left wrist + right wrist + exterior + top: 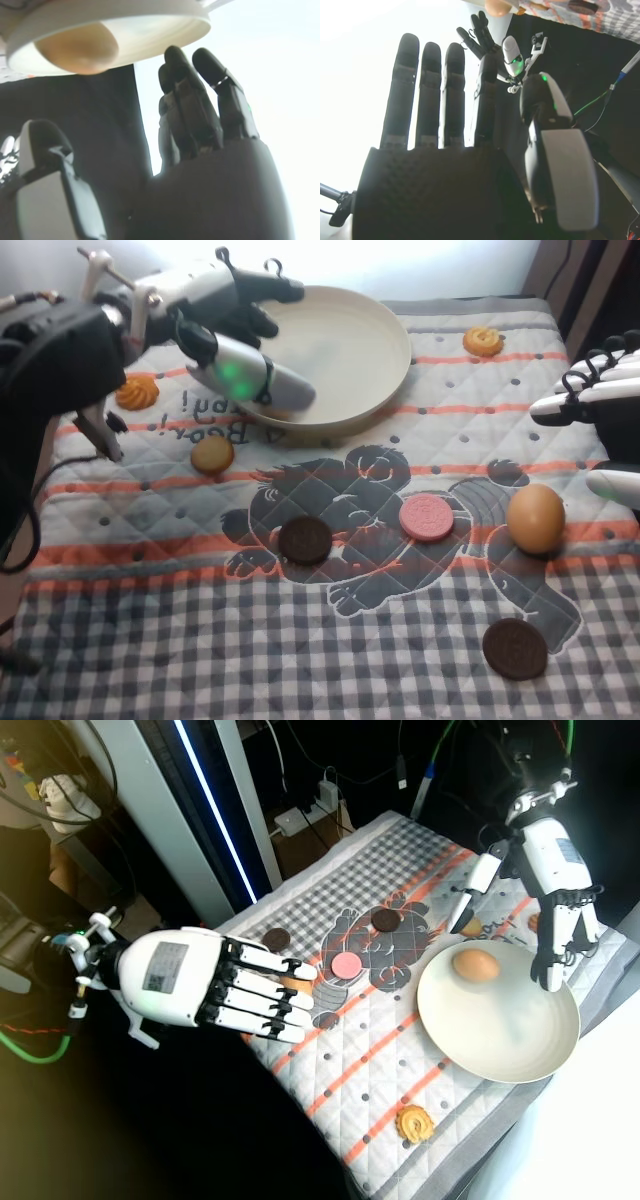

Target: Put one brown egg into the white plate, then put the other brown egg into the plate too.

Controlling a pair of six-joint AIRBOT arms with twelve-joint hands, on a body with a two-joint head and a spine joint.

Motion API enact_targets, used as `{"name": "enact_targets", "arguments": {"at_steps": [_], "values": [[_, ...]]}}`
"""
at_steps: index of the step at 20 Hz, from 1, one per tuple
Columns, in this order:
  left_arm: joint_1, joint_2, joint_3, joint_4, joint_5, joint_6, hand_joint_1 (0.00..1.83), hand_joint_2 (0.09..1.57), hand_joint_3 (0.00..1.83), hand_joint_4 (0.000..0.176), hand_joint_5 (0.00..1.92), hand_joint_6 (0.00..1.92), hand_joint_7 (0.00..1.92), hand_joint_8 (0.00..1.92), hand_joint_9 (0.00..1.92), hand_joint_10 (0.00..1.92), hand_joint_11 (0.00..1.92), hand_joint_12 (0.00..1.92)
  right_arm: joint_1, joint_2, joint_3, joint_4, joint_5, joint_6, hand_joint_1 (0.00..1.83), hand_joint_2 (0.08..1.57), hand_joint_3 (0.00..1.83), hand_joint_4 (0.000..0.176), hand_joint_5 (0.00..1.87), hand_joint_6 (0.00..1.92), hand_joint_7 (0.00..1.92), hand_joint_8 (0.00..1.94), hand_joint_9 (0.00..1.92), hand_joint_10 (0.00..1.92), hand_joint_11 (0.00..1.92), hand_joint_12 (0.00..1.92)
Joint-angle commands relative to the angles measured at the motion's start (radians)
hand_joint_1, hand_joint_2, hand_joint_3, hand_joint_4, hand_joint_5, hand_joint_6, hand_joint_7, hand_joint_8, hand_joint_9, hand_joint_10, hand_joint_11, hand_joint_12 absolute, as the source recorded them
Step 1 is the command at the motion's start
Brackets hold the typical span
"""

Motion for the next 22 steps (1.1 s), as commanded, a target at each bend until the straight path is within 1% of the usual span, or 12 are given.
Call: {"name": "enact_targets", "arguments": {"at_steps": [1, 3, 4, 5, 6, 8, 10, 11, 13, 15, 20, 22], "values": [[0.004, 0.039, -0.021, 0.046, -0.167, -0.069, 0.73, 0.80, 0.00, 0.148, 0.28, 0.00, 0.56, 0.00, 0.68, 0.03, 0.12, 1.37, 0.013, 0.001, 0.003, 0.024, 0.122, 0.005, 0.51, 1.30, 0.00, 0.153, 0.62, 0.00, 0.62, 0.00, 0.53, 0.00, 0.54, 0.03], [0.047, 0.124, -0.109, 0.153, -0.257, -0.223, 0.62, 0.84, 0.00, 0.169, 0.17, 0.00, 0.48, 0.00, 0.64, 0.01, 0.04, 1.51, 0.013, 0.001, 0.003, 0.021, 0.129, 0.005, 0.50, 1.27, 0.00, 0.136, 0.54, 0.00, 0.53, 0.00, 0.48, 0.00, 0.51, 0.01], [0.075, 0.165, -0.154, 0.196, -0.298, -0.286, 0.62, 0.84, 0.00, 0.169, 0.17, 0.00, 0.48, 0.00, 0.64, 0.01, 0.04, 1.51, 0.013, 0.001, 0.003, 0.014, 0.131, 0.005, 0.50, 1.27, 0.00, 0.136, 0.54, 0.00, 0.53, 0.00, 0.48, 0.00, 0.51, 0.01], [0.114, 0.211, -0.201, 0.227, -0.348, -0.339, 0.64, 0.83, 0.00, 0.175, 0.17, 0.00, 0.45, 0.00, 0.63, 0.01, 0.07, 1.45, 0.013, 0.001, 0.003, -0.002, 0.131, 0.005, 0.48, 1.25, 0.00, 0.113, 0.46, 0.00, 0.47, 0.00, 0.49, 0.00, 0.53, 0.02], [0.148, 0.247, -0.240, 0.241, -0.388, -0.368, 0.67, 0.81, 0.00, 0.176, 0.18, 0.00, 0.45, 0.00, 0.63, 0.01, 0.09, 1.40, 0.013, 0.001, 0.004, -0.019, 0.130, 0.005, 0.44, 1.23, 0.00, 0.117, 0.40, 0.00, 0.43, 0.00, 0.48, 0.00, 0.53, 0.02], [0.249, 0.348, -0.352, 0.256, -0.478, -0.392, 0.68, 0.78, 0.00, 0.166, 0.18, 0.00, 0.42, 0.00, 0.64, 0.01, 0.09, 1.37, 0.013, -0.002, 0.005, -0.062, 0.113, 0.005, 0.43, 1.16, 0.00, 0.150, 0.32, 0.00, 0.39, 0.00, 0.50, 0.00, 0.56, 0.03], [0.331, 0.420, -0.428, 0.288, -0.535, -0.449, 0.70, 0.77, 0.00, 0.176, 0.14, 0.00, 0.37, 0.00, 0.58, 0.00, 0.01, 1.37, 0.020, -0.014, 0.012, -0.088, 0.073, 0.005, 0.51, 1.12, 0.00, 0.173, 0.27, 0.00, 0.38, 0.00, 0.54, 0.01, 0.60, 0.05], [0.363, 0.446, -0.456, 0.290, -0.561, -0.460, 0.72, 0.77, 0.00, 0.163, 0.17, 0.01, 0.34, 0.00, 0.50, 0.00, 0.00, 1.39, 0.031, -0.020, 0.019, -0.105, 0.047, 0.005, 0.55, 1.10, 0.00, 0.175, 0.25, 0.00, 0.38, 0.00, 0.55, 0.02, 0.60, 0.05], [0.404, 0.476, -0.492, 0.283, -0.621, -0.466, 0.71, 0.78, 0.00, 0.135, 0.22, 0.01, 0.34, 0.00, 0.48, 0.00, 0.00, 1.48, 0.083, -0.035, 0.035, -0.169, -0.029, 0.005, 0.60, 1.08, 0.00, 0.176, 0.23, 0.00, 0.38, 0.00, 0.57, 0.01, 0.62, 0.06], [0.440, 0.485, -0.508, 0.282, -0.660, -0.489, 0.83, 0.75, 0.00, 0.175, 0.20, 0.00, 0.35, 0.00, 0.45, 0.00, 0.00, 1.42, 0.143, -0.058, 0.063, -0.255, -0.111, 0.005, 0.67, 1.09, 0.00, 0.176, 0.17, 0.00, 0.31, 0.00, 0.46, 0.00, 0.51, 0.02], [0.462, 0.487, -0.508, 0.263, -0.666, -0.503, 0.88, 0.73, 0.00, 0.176, 0.20, 0.00, 0.38, 0.01, 0.51, 0.02, 0.00, 1.49, 0.214, -0.094, 0.098, -0.384, -0.203, 0.005, 0.75, 1.07, 0.00, 0.174, 0.26, 0.01, 0.35, 0.00, 0.48, 0.00, 0.55, 0.06], [0.468, 0.487, -0.508, 0.261, -0.666, -0.503, 0.92, 0.71, 0.00, 0.176, 0.22, 0.01, 0.40, 0.01, 0.54, 0.03, 0.00, 1.51, 0.222, -0.095, 0.099, -0.419, -0.228, 0.005, 0.73, 1.07, 0.00, 0.154, 0.27, 0.01, 0.36, 0.00, 0.49, 0.01, 0.58, 0.08]]}}
